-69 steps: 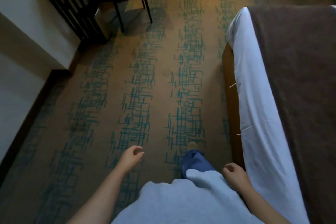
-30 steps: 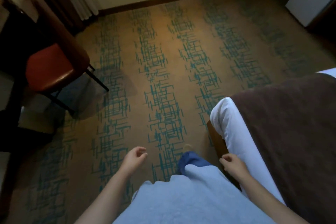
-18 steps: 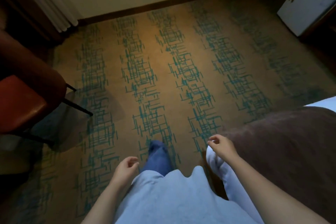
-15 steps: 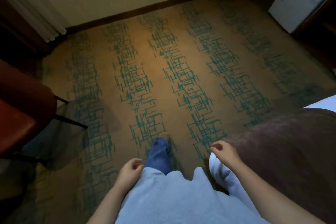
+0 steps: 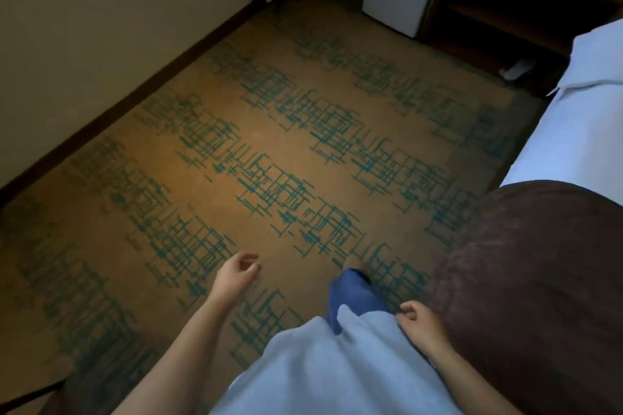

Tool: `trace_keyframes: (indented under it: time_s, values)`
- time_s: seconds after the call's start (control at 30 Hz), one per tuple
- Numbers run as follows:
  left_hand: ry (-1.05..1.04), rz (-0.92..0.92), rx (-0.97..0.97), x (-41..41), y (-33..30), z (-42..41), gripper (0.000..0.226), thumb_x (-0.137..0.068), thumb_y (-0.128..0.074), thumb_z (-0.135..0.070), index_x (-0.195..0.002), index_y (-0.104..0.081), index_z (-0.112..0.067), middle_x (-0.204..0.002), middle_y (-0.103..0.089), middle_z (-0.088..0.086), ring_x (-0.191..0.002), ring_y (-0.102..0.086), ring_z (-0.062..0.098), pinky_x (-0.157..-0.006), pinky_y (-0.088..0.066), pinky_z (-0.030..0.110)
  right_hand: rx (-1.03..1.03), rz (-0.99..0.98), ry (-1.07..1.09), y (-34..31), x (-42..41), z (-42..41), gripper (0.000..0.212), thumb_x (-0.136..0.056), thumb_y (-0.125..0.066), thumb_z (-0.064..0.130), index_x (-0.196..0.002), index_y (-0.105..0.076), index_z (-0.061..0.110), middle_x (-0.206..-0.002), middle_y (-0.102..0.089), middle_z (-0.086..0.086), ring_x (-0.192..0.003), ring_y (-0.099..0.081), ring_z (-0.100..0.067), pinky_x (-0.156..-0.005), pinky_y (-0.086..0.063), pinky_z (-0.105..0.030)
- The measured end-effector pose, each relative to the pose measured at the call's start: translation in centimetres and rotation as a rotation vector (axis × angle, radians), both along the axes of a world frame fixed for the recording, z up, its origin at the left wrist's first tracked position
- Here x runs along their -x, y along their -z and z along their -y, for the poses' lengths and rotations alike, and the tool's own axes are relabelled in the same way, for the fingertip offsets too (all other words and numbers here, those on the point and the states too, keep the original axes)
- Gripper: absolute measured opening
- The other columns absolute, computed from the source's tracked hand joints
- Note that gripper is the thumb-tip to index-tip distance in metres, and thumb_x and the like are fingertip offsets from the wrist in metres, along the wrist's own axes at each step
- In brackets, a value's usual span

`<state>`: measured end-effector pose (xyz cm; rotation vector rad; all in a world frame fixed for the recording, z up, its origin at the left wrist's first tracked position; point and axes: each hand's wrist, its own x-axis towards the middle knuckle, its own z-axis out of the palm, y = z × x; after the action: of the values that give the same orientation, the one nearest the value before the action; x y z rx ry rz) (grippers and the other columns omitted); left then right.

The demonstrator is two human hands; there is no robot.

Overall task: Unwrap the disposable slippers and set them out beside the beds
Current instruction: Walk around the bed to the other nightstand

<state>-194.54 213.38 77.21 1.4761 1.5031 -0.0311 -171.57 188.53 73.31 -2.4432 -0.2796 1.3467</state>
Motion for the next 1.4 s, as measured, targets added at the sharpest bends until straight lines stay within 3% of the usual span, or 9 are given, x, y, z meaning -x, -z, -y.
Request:
trace_keyframes:
  time_s: [0.17,0.23,0.37,0.47,0.63,0.87,1.07,1.27,1.4]
  values:
    - [0.058,0.059,-0.014,-8.6,0.7,-7.9,0.016,-0.088,-0.052,-0.010,-0.102,-0.058,-0.014,-0.093,-0.067,0.012,-0.079,-0.065,0.026,-0.057,-0.042,0.026,0.011,-0.018,0.050,1.5,-6.9,-6.6,0.033,-0.086,-0.060,0.015,-0.117,-0.059,0.002,-0.097,-0.062,-0.012,-0.096,-0.059,-0.026,-0.081,-0.043,-0.028]
    - [0.082,0.032,-0.007,-11.7,1.2,-10.4,0.017,-0.088,-0.052,-0.010,-0.103,-0.059,-0.014,-0.090,-0.068,0.010,-0.080,-0.066,0.025,-0.058,-0.042,0.027,-0.013,-0.005,0.077,1.3,-11.1,-10.2,0.032,-0.087,-0.059,0.013,-0.116,-0.059,0.001,-0.107,-0.064,-0.017,-0.104,-0.059,-0.030,-0.081,-0.042,-0.028]
    - [0.142,-0.059,0.024,-17.6,1.5,-14.3,0.018,-0.086,-0.052,-0.011,-0.101,-0.059,-0.017,-0.089,-0.068,0.007,-0.079,-0.066,0.023,-0.068,-0.046,0.031,-0.054,0.026,0.074,-0.5,-20.3,-17.3,0.031,-0.086,-0.059,0.018,-0.115,-0.059,0.007,-0.098,-0.060,-0.007,-0.107,-0.059,-0.028,-0.088,-0.044,-0.031]
    - [0.175,-0.096,0.015,-21.8,2.1,-17.5,0.017,-0.084,-0.056,-0.011,-0.099,-0.060,-0.016,-0.093,-0.070,0.010,-0.080,-0.067,0.024,-0.079,-0.052,0.038,-0.094,0.056,0.072,-2.4,-27.0,-21.9,0.032,-0.090,-0.056,0.021,-0.120,-0.057,0.010,-0.113,-0.062,-0.009,-0.107,-0.058,-0.025,-0.082,-0.043,-0.029]
    - [0.216,-0.118,0.045,-29.7,3.0,-21.7,0.017,-0.083,-0.059,-0.012,-0.099,-0.062,-0.013,-0.088,-0.070,0.012,-0.080,-0.067,0.028,-0.073,-0.051,0.036,-0.097,0.079,0.116,-4.4,-36.5,-26.9,0.035,-0.093,-0.050,0.029,-0.126,-0.051,0.019,-0.121,-0.060,-0.003,-0.085,-0.053,-0.017,-0.070,-0.039,-0.027]
    - [0.393,-0.100,0.094,-45.7,5.5,-31.3,0.023,-0.084,-0.056,-0.009,-0.106,-0.060,-0.007,-0.086,-0.068,0.013,-0.072,-0.063,0.025,-0.071,-0.047,0.034,-0.079,0.060,0.224,-3.1,-46.9,-29.4,0.038,-0.093,-0.051,0.025,-0.130,-0.047,0.016,-0.125,-0.058,-0.006,-0.086,-0.054,-0.012,-0.079,-0.047,-0.029]
    - [0.533,-0.068,0.033,-63.9,2.8,-40.2,0.038,-0.072,-0.061,-0.024,-0.105,-0.063,-0.006,-0.086,-0.068,0.017,-0.079,-0.066,0.032,-0.077,-0.053,0.041,0.013,-0.008,0.397,-3.2,-51.7,-29.7,0.032,-0.093,-0.052,0.027,-0.122,-0.053,0.015,-0.116,-0.062,-0.004,-0.091,-0.052,-0.013,-0.081,-0.039,-0.025]
    - [0.688,0.038,-0.023,-80.5,-0.9,-41.7,0.018,-0.081,-0.056,-0.020,-0.099,-0.060,-0.017,-0.087,-0.067,0.010,-0.079,-0.065,0.026,-0.066,-0.046,0.031,0.010,-0.017,0.543,-3.1,-56.7,-29.8,0.027,-0.091,-0.054,0.023,-0.116,-0.057,0.012,-0.115,-0.062,-0.009,-0.089,-0.052,-0.014,-0.078,-0.036,-0.023]
    - [0.744,0.060,-0.039,-87.6,-0.7,-41.5,0.017,-0.083,-0.052,-0.015,-0.097,-0.061,-0.020,-0.084,-0.068,0.006,-0.077,-0.064,0.020,-0.059,-0.042,0.025,0.016,-0.003,0.527,-2.4,-62.0,-30.1,0.010,-0.088,-0.049,0.030,-0.094,-0.053,0.022,-0.099,-0.057,-0.004,-0.082,-0.052,-0.011,-0.066,-0.036,-0.019]
